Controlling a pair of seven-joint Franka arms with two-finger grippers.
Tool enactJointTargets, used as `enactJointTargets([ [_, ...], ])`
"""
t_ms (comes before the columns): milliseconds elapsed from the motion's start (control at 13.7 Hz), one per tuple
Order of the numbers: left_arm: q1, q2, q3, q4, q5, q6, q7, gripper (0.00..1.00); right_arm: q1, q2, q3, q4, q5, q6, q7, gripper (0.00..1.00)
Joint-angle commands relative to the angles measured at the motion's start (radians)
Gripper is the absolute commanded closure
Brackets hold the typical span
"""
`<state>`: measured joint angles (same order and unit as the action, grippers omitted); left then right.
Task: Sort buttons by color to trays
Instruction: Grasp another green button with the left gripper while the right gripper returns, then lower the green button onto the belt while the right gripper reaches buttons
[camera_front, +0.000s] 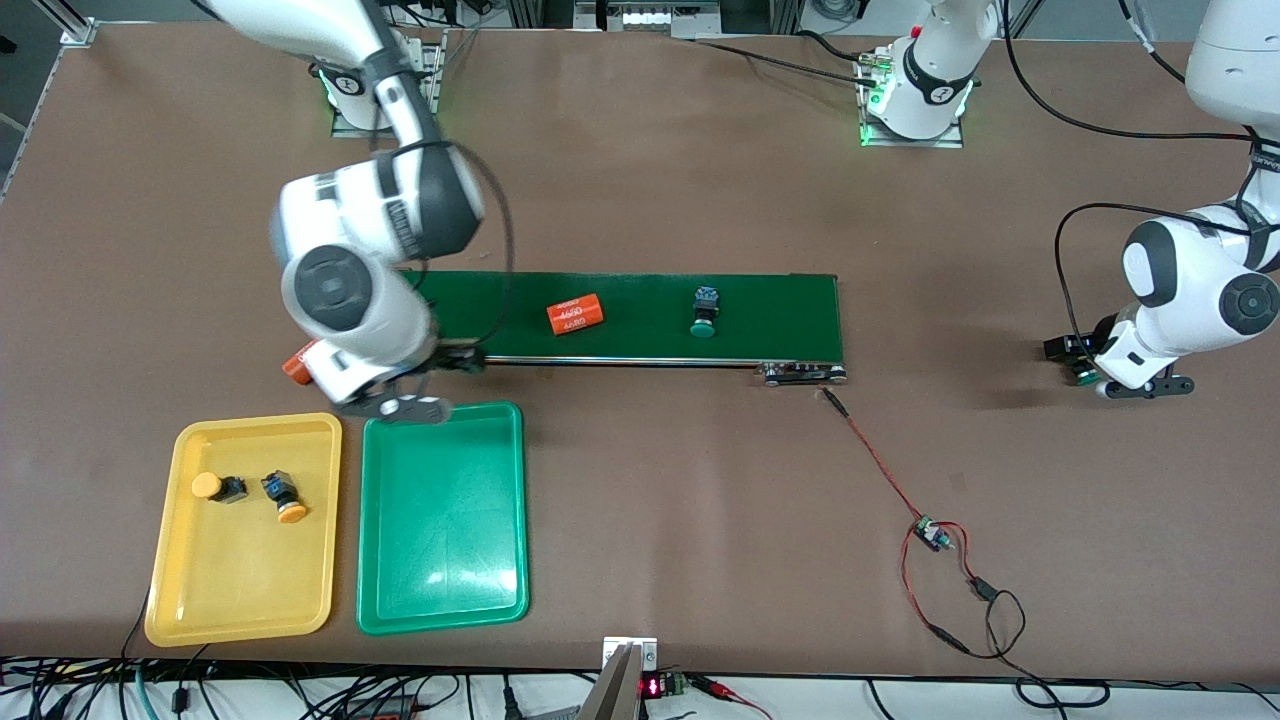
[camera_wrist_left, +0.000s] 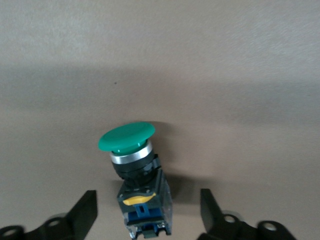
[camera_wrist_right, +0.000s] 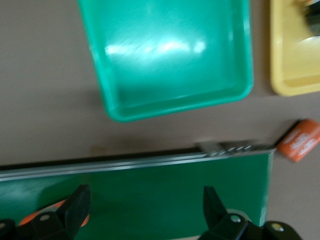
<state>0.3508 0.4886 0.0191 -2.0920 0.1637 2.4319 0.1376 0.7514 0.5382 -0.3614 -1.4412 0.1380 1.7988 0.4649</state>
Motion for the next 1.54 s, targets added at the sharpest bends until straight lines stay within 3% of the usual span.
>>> enactJointTargets([
  [0, -0.022, -0.012, 0.021, -0.003, 0.005, 0.004, 0.0, 0.68, 0.115, 0.002, -0.011, -0.021, 0.005, 0.017, 0.131, 0.0],
  [73, -0.022, -0.016, 0.021, -0.002, 0.007, 0.001, 0.008, 0.86, 0.143, 0.003, -0.01, -0.021, 0.005, 0.036, 0.174, 0.0],
  [366, -0.038, -0.056, 0.009, 0.012, 0.007, -0.052, -0.004, 0.88, 0.246, 0.051, -0.01, -0.021, 0.023, 0.114, 0.365, 0.0],
  [512, -0.084, -0.106, -0.019, 0.032, 0.007, -0.159, -0.01, 0.88, 0.263, 0.069, -0.01, -0.021, 0.157, 0.157, 0.377, 0.0],
  [731, -0.116, -0.16, -0.135, 0.123, -0.001, -0.383, -0.048, 0.88, 0.296, 0.094, -0.01, -0.016, 0.184, 0.174, 0.377, 0.0],
  [878, -0.118, -0.162, -0.243, 0.187, -0.07, -0.462, -0.103, 0.88, 0.313, 0.108, -0.01, -0.016, 0.187, 0.2, 0.377, 0.0],
  [1097, -0.186, -0.139, -0.323, 0.191, -0.24, -0.423, -0.257, 0.88, 0.353, 0.121, -0.01, -0.016, 0.189, 0.212, 0.377, 0.0],
  [1316, -0.254, -0.102, -0.366, 0.19, -0.269, -0.341, -0.299, 0.87, 0.359, 0.155, -0.008, -0.015, 0.187, 0.22, 0.373, 0.0],
  [1463, -0.265, -0.067, -0.376, 0.185, -0.358, -0.303, -0.297, 0.87, 0.37, 0.17, -0.008, -0.015, 0.186, 0.243, 0.365, 0.0],
])
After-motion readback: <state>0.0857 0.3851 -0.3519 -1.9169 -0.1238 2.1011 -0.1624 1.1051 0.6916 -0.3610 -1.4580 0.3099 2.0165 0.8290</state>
